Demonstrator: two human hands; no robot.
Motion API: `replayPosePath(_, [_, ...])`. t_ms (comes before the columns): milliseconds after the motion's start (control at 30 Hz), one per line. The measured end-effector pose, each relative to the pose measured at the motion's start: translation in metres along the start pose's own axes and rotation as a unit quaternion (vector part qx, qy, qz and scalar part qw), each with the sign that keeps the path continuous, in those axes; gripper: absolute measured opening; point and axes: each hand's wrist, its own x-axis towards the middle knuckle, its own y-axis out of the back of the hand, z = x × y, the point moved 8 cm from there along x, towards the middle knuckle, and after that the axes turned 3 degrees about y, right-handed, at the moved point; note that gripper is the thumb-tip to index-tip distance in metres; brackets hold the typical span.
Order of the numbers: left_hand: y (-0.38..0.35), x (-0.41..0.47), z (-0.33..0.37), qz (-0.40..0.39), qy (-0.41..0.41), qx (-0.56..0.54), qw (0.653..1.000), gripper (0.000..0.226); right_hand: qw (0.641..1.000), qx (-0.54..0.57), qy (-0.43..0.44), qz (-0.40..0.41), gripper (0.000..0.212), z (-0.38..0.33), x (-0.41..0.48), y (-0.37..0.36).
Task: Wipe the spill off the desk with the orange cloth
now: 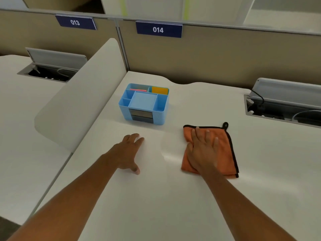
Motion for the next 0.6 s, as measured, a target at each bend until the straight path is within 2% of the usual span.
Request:
replayPosePath(100, [0.003,0.000,0.000,0.009,0.001,-0.001,1.000,0.137,0.998,0.004,0.056,-0.022,0.063,-0.048,0.011,-0.006])
replayPosePath(233, [0.001,-0.003,-0.004,0.017,0.017,-0.015,1.000,0.140,0.987,0.016,0.155,-0.043,0.063,-0.108,-0.024,-0.019])
replayPosePath(367, [-0.001,-0.004,-0.007,0.025,0.018,-0.019,0.999,0.144,0.974,0.038,0.212,-0.067,0.063,-0.100,-0.085,-0.020])
replayPosePath(467, [0.003,-0.005,-0.001,0.027,0.008,-0.019,0.999,0.144,0.987,0.026,0.155,-0.032,0.062,-0.040,-0.104,-0.015])
replayPosePath(533, [0.005,-0.007,0.000,0.024,0.010,-0.015,1.000,0.144,0.997,0.010,0.082,0.005,0.061,0.000,-0.092,-0.005])
replayPosePath(600, [0.007,-0.007,0.000,0.019,0.010,-0.008,1.000,0.144,1.000,0.004,0.017,0.009,0.062,0.024,-0.066,-0.003])
